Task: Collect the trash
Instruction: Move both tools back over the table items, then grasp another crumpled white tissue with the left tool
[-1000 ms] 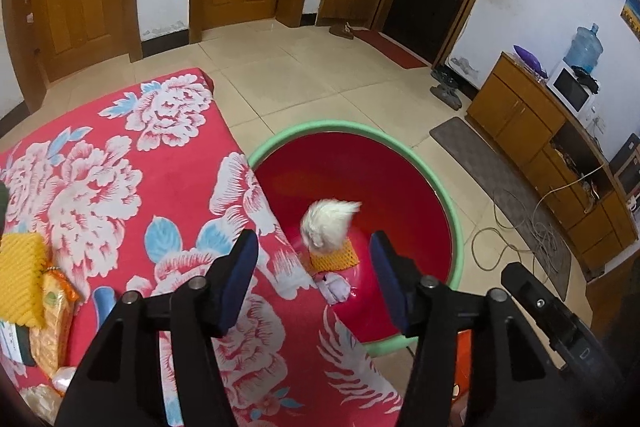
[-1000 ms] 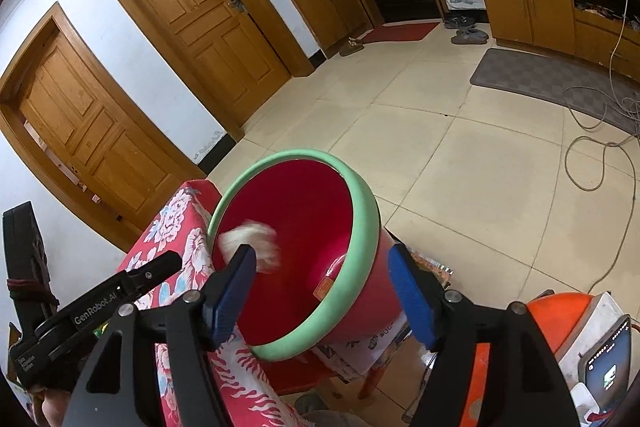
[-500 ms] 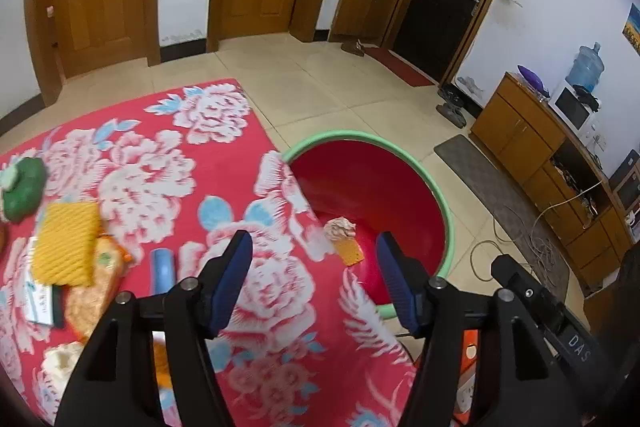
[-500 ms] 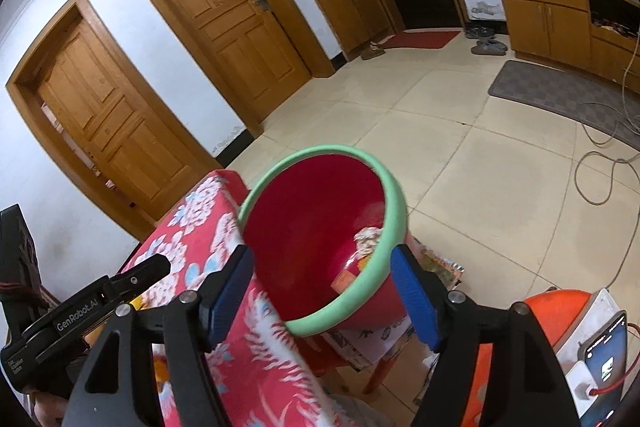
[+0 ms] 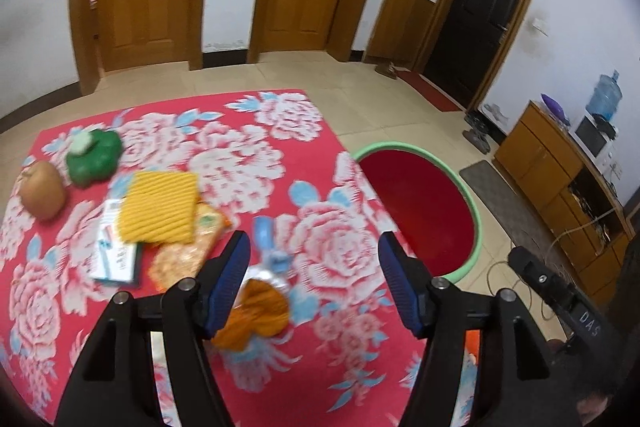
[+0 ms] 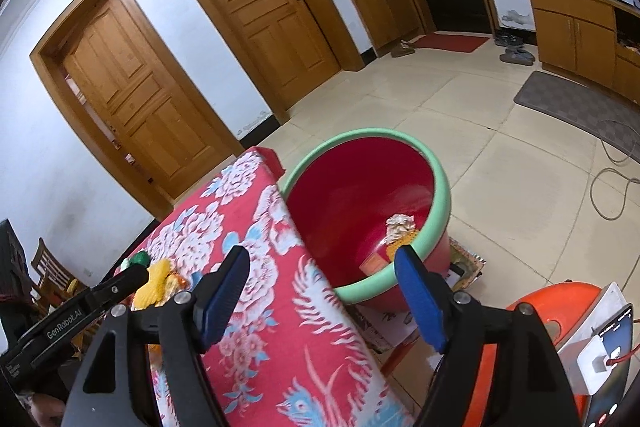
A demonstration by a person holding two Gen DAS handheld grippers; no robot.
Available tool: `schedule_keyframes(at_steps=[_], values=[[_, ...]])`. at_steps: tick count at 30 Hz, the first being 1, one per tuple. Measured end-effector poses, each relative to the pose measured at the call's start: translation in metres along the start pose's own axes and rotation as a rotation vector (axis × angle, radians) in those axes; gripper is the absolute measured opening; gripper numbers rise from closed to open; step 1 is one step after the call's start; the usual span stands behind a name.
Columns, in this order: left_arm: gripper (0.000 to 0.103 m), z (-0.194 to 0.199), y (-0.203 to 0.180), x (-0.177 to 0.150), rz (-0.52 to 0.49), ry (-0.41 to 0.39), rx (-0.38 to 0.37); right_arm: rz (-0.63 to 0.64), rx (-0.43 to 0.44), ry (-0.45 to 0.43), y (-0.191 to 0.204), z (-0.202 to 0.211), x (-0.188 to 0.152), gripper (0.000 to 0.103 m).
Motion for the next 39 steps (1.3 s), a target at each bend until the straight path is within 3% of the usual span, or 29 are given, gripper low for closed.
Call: schedule_keyframes(at_steps=[12, 23, 35, 39], values=[[0.066, 0.033, 0.053, -0.021, 0.096, -0.022, 0.076, 0.062, 0.03, 0.011, 0.027, 0.01, -0.016, 0.079], [0.066, 0.033, 0.085, -0.044, 0.162, 0.012, 0.118, 0.092, 0.031, 0.037, 0.036, 0.006, -0.025, 0.08], [0.066, 0.03, 0.104, -0.061, 0.219, 0.017, 0.111, 0.12, 0.038, 0.062, 0.044, 0.003, -0.033, 0.08], [0.048, 0.027, 0.098, -0.064, 0.219, 0.025, 0.048, 0.134, 0.044, 0.069, 0.05, 0.002, -0.037, 0.08]])
Point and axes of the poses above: each gripper's, at about its wrist camera, not at the fingertips, and z roughly against the way its jaws point, y to its left, x to its top, the point moved 5 cm from there along -z, roughly the way its jaws point, and after that the axes turned 14 degrees about -x, right-handed, at the moved point
